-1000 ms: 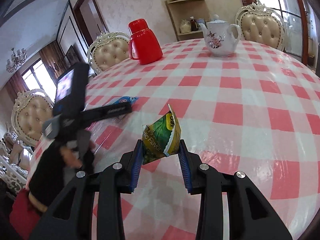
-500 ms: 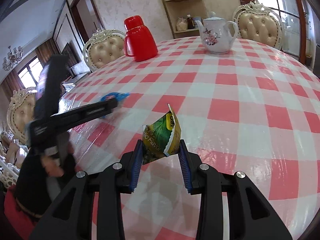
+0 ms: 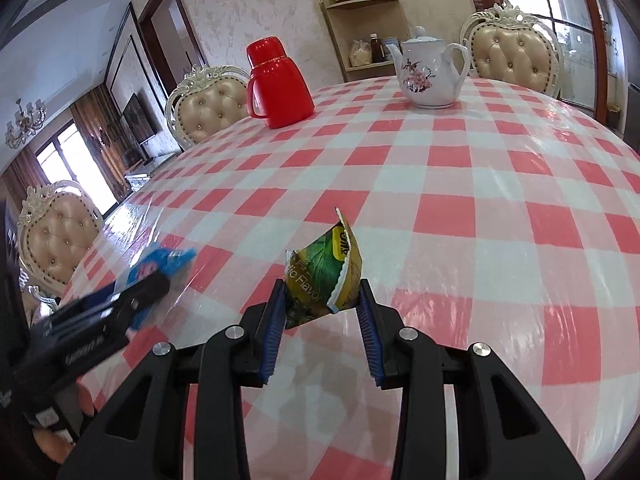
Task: Organize snacks
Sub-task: 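Carry the blue bun and green-yellow packet off the table over the bin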
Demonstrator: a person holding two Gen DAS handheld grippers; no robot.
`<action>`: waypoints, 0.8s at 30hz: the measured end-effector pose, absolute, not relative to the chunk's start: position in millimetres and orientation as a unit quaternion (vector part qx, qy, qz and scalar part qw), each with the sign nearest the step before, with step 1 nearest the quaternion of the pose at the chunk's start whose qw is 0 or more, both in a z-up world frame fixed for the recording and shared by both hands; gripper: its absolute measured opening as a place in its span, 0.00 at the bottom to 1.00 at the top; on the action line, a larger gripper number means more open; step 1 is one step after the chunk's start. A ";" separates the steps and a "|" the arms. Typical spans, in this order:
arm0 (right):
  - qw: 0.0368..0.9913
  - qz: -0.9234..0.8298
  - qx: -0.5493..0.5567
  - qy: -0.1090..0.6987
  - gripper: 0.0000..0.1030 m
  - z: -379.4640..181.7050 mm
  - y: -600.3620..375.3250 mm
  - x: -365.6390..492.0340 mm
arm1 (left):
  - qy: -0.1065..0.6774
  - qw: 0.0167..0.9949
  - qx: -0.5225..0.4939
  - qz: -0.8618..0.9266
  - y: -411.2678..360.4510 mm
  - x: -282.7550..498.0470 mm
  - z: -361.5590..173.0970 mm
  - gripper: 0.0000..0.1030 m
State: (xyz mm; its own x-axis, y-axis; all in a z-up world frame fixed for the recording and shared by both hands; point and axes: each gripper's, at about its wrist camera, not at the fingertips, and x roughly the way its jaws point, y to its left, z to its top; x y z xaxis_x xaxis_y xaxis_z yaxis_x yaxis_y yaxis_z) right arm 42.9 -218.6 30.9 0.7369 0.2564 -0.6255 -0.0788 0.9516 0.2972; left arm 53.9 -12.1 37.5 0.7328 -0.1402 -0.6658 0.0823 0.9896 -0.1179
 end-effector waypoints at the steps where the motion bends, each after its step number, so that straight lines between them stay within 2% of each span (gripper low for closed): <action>1: 0.923 0.094 0.129 0.349 0.34 32.2 -217.5 37.1 | 0.361 0.930 -0.043 -0.058 -10.0 49.6 36.7 0.63; 24: 0.919 0.137 0.134 0.344 0.34 40.4 -180.1 -59.8 | 0.329 0.939 -0.089 -0.052 25.2 -47.1 37.2 0.63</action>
